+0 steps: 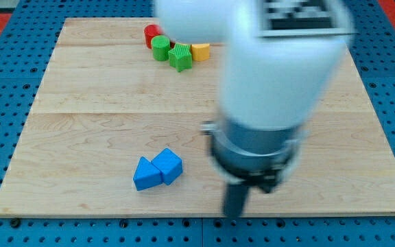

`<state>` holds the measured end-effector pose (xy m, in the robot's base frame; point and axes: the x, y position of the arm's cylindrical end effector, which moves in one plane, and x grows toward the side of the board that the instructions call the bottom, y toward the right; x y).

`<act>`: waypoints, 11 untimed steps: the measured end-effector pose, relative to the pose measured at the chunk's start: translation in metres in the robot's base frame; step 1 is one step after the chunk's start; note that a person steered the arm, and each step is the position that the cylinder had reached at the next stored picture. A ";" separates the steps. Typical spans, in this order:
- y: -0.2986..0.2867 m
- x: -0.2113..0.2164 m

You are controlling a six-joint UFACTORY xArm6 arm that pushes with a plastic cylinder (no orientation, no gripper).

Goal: Separate the blue blocks

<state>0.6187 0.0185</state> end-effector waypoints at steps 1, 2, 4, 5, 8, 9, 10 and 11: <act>-0.065 0.000; -0.078 -0.007; -0.080 -0.094; -0.067 -0.085; -0.047 -0.198; -0.044 -0.159; 0.018 -0.150; 0.054 -0.177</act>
